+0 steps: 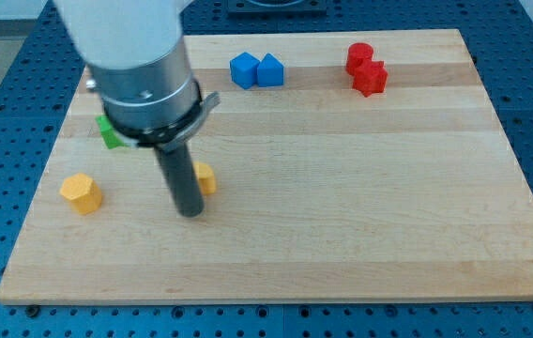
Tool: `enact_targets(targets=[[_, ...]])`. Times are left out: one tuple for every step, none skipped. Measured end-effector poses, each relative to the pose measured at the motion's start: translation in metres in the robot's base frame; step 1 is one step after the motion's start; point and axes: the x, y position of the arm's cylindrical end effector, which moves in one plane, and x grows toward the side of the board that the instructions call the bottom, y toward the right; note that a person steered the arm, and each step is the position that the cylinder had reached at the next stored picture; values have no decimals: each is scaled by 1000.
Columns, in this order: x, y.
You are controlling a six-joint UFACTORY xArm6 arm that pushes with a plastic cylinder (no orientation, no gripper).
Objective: Push the heart into the hexagon
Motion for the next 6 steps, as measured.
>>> enact_targets(targets=[[-36,45],[-44,23],[-26,-40],[-20,-77],[-23,-69],[-24,-58]])
